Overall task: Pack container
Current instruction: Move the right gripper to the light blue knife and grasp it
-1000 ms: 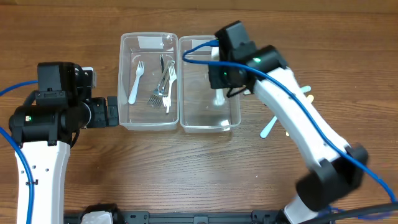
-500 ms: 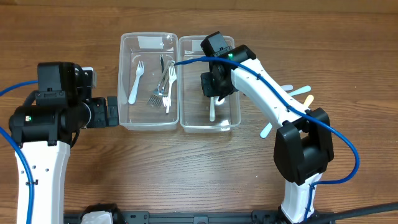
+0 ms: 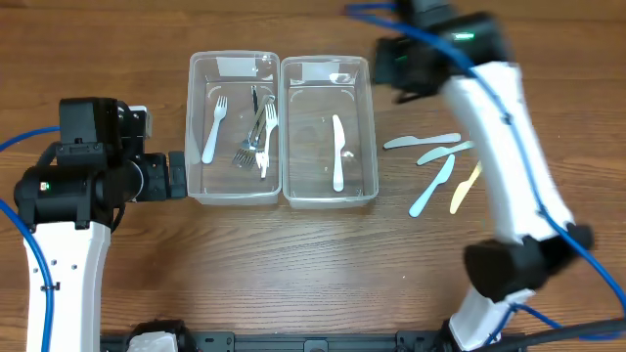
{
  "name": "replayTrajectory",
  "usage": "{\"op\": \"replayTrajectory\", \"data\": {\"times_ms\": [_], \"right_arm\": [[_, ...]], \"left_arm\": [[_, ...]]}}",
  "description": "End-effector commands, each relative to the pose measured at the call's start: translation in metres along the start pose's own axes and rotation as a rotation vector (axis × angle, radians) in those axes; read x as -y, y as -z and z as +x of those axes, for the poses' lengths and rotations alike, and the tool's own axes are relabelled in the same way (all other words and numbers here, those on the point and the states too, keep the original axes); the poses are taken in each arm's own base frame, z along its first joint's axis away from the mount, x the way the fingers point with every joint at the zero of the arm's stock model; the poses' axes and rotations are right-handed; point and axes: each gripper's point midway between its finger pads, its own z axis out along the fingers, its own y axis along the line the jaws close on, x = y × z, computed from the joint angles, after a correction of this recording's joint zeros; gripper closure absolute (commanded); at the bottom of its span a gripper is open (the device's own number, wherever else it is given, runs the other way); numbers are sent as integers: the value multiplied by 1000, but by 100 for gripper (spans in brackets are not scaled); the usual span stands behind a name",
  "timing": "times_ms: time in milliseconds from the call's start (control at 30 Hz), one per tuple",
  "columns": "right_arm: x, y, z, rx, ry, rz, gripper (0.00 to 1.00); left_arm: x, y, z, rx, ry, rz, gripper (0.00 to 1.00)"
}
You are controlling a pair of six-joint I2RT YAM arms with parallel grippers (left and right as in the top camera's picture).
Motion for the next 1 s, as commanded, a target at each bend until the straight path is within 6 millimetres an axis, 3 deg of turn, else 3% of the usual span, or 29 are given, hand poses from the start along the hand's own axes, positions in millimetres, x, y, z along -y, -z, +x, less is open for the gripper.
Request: {"op": "replayTrajectory", "data": {"times_ms": [0,67,233,467,700,967], "right_arm": [[67,5,1,-49,-246,133,39],[86,-7,10,-111,-283,166,35],[116,-56,46,-261,-334,227,34],[131,-127,106,-398,-347,239,34],[146,-164,143,-429,-350,252,34],[154,-190,151,-383,-362,231,34]], "left_arm": [[3,-1,1,-2,-19,18,0],[3,-1,1,-2,-19,18,0],[3,-1,1,-3,-19,18,0],[3,-1,1,-3,-19,18,0],[3,-1,1,-4,-19,18,0],[3,-1,4,-17,-19,17,0]]}}
